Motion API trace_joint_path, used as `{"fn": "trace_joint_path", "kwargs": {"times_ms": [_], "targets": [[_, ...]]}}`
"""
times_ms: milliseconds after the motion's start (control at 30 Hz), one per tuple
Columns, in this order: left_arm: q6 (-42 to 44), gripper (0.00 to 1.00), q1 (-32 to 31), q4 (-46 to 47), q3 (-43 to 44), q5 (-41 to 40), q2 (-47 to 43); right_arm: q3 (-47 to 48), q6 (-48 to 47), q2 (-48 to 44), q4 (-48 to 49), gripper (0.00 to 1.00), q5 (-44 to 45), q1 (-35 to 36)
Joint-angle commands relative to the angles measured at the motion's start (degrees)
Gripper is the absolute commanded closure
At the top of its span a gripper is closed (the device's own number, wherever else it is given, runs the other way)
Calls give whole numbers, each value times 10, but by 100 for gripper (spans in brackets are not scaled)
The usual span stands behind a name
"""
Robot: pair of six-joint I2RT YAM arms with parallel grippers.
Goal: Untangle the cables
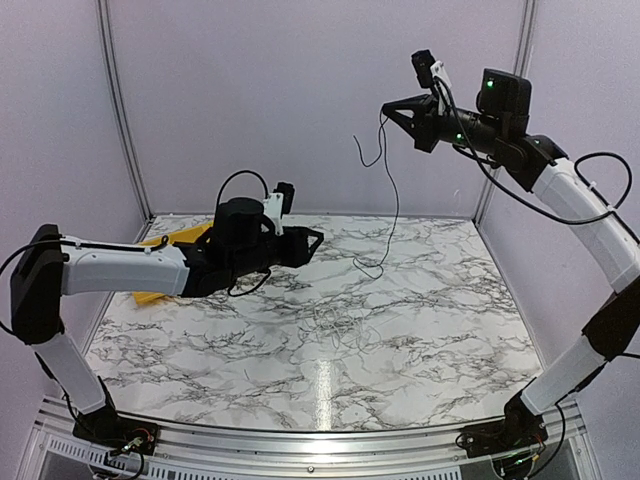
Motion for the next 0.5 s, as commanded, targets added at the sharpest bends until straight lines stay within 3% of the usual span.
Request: {"fn": "trace_joint_path", "kwargs": {"times_ms": [0, 300, 467], "targets": [[51, 53, -5, 0, 65, 96, 14, 1, 1, -16, 1, 100, -5, 14], [111, 52, -11, 6, 163, 242, 88, -11, 1, -15, 6, 100, -2, 49], [111, 50, -16, 6, 186, 258, 116, -5, 12, -14, 7, 100, -6, 59]]}}
